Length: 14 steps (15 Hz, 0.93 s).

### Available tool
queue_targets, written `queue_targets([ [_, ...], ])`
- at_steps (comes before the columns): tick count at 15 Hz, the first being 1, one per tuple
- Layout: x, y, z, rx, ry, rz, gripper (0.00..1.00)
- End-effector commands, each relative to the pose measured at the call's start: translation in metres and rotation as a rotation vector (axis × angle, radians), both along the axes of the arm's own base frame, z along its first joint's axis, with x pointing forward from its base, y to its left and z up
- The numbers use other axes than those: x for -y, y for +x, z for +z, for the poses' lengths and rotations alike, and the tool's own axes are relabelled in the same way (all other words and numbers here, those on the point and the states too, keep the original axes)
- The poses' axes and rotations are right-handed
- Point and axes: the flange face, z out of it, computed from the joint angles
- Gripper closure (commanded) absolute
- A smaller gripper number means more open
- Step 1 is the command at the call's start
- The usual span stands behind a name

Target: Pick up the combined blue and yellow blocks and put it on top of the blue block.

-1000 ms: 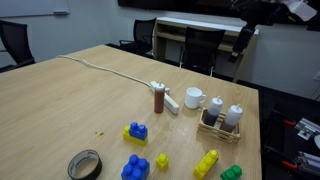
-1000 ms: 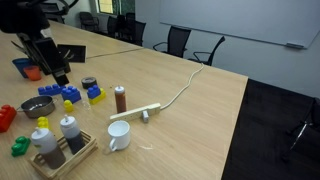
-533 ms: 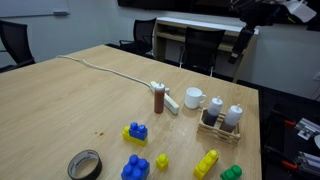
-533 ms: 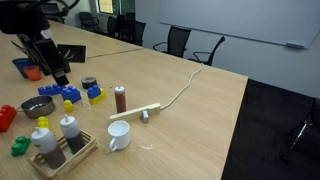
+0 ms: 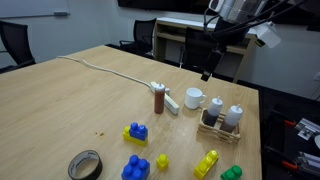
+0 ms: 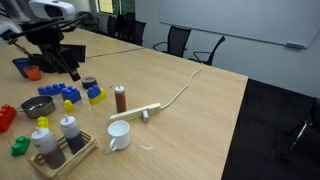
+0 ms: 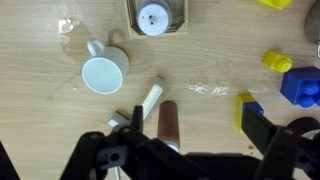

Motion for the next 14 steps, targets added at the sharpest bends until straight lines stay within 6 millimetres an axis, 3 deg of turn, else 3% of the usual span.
queue_targets([
  [1,-0.034,0.029,-0.001,0.018,-0.026,0.024,0.0],
  [5,-0.077,0.045,-0.016,0.007,-0.036,0.068,0.0],
  [6,-0.065,0.037,-0.013,0.021,-0.013,0.059,0.0],
  [8,-0.078,0.04,-0.022,0.009,-0.01,0.074,0.0],
  [14,-0.076,0.044,-0.02,0.008,-0.012,0.068,0.0],
])
